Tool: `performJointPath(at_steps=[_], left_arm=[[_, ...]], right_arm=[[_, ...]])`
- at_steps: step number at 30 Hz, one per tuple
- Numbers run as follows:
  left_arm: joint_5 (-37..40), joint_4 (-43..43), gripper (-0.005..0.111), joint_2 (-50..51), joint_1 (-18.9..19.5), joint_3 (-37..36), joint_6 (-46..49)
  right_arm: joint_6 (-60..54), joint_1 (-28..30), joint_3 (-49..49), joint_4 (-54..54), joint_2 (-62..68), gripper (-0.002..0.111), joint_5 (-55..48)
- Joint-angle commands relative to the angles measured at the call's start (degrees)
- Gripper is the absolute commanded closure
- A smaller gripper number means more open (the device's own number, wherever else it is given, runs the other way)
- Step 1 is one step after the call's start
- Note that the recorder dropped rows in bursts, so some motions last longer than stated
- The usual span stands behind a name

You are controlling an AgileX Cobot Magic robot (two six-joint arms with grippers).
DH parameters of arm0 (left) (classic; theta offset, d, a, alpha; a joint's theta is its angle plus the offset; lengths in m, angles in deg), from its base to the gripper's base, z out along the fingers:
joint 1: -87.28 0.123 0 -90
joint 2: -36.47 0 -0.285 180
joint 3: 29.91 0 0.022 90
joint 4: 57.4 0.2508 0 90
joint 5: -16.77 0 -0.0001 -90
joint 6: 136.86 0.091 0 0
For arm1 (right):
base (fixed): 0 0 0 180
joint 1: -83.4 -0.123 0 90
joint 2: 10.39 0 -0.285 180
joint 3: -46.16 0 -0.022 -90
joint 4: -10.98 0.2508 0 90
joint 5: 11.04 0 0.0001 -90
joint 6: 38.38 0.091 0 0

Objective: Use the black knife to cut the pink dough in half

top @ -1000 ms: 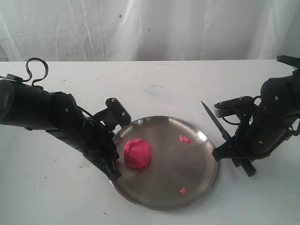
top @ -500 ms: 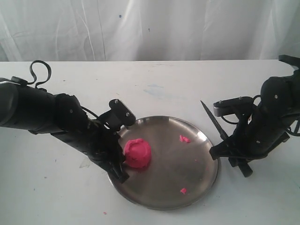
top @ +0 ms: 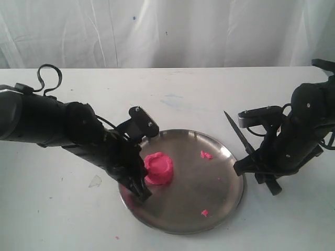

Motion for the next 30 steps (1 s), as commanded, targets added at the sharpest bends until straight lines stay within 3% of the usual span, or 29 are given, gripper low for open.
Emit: performJointPath(at_steps=[1,3,6,9,13,19,30], left_arm=[[6.21,-0.24,0.107,-5.61,-0.37,3.19,-0.06],[9.40,1.65,0.107,-9.33,-0.37,4.73,-0.06],[10.28,4.28,0.107,-14.61,0.03,4.97,-0.06],[10.60,4.28,0.107,-14.96,2.02,3.61,-0.06],[7.86,4.65,0.107,-11.98,4.01,1.56,-0.06],[6.41,4.65,0.107,-12.79,3.89,1.90,-0.06],[5.82,4.65,0.107,-13.59,3.89,2.29,-0.32]], right_arm=[[-0.90,0.02,2.34,2.64,-3.01,0.108,-0.98],[-6.12,0.02,2.98,8.35,-4.71,0.108,-1.23],[-25.74,-1.22,3.39,23.38,-6.32,0.108,-5.97],[-35.19,-5.88,3.39,26.68,-5.96,0.108,-11.50],[-36.24,-10.39,3.39,23.81,-5.96,0.108,-11.72],[-34.30,-11.11,3.54,19.67,-5.96,0.108,-11.72],[-30.03,-15.12,12.79,16.61,2.49,0.108,-17.33]])
